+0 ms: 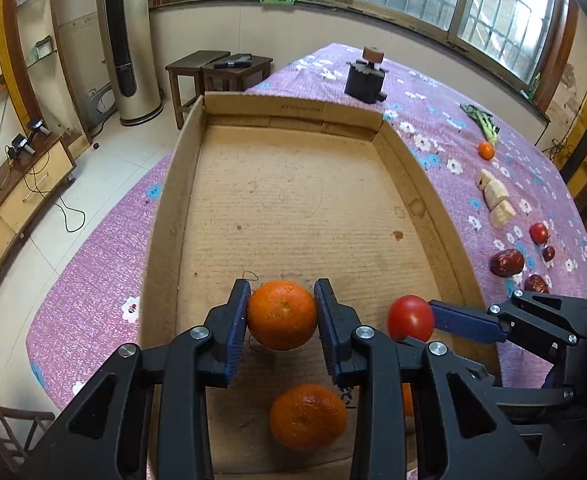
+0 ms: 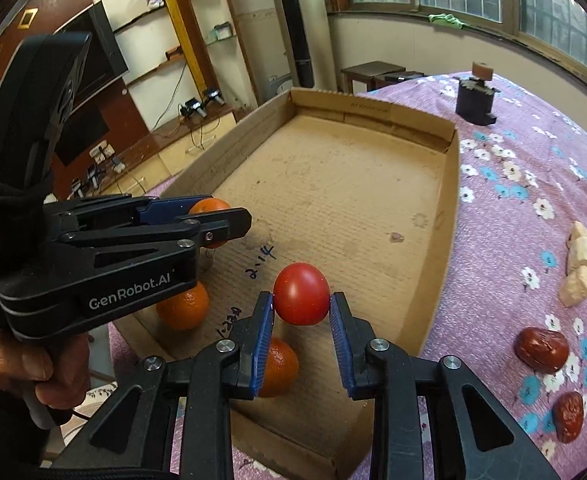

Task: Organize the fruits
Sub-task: 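Carry the tangerine and tomato over the cardboard tray and lower them, then open both grippers to release the tangerine and tomato into the tray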

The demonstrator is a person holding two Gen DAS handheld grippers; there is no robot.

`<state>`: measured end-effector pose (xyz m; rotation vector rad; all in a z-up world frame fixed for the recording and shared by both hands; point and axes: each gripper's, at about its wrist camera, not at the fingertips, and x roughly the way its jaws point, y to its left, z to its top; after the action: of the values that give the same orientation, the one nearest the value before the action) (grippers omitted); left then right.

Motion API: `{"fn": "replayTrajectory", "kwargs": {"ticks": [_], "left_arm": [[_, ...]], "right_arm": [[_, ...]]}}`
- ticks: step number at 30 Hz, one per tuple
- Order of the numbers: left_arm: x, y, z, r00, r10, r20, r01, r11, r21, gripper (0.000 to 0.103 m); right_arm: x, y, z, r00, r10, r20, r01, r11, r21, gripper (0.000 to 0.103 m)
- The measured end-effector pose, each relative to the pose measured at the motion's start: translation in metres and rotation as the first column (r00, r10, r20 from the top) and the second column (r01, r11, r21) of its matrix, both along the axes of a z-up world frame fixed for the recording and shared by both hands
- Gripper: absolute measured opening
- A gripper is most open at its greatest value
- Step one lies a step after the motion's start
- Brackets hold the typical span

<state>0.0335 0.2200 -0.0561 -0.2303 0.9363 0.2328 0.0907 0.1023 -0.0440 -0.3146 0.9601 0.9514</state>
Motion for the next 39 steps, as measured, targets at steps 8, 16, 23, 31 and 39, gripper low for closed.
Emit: {"fn": "replayTrajectory", "kwargs": {"ticks": [8, 16, 23, 31, 39], "left_arm": [[0.0, -0.001, -0.009, 0.999, 0.02, -0.03, -0.02, 1.0, -0.008, 0.031], [-0.006, -0.004, -0.003, 0.999, 0.039, -0.026, -0.039, 0.999, 0.013, 0.046], [-0.015, -0.008, 0.015, 0.999, 0.049, 0.021, -0.049, 0.999, 0.024, 0.055], [-0.016, -0.023, 0.024, 0.999, 0.019, 0.035, -0.02, 0.999, 0.026, 0.055], [-0.016, -0.044, 0.031, 0.999, -0.025, 0.042, 0.024, 0.999, 0.033, 0.055]], "right_arm": [[0.003, 0.007, -0.005, 1.0, 0.02, 0.005, -0.02, 1.0, -0.023, 0.031], [-0.002, -0.003, 0.001, 1.0, 0.002, 0.024, -0.002, 1.0, -0.02, 0.046], [-0.008, -0.024, 0.018, 0.999, -0.025, 0.042, 0.024, 0.999, 0.021, 0.051], [-0.015, -0.066, 0.04, 0.994, -0.091, 0.068, 0.086, 0.994, 0.073, 0.051], [-0.014, -0.112, 0.045, 0.981, -0.178, 0.071, 0.173, 0.982, 0.076, 0.051]]}}
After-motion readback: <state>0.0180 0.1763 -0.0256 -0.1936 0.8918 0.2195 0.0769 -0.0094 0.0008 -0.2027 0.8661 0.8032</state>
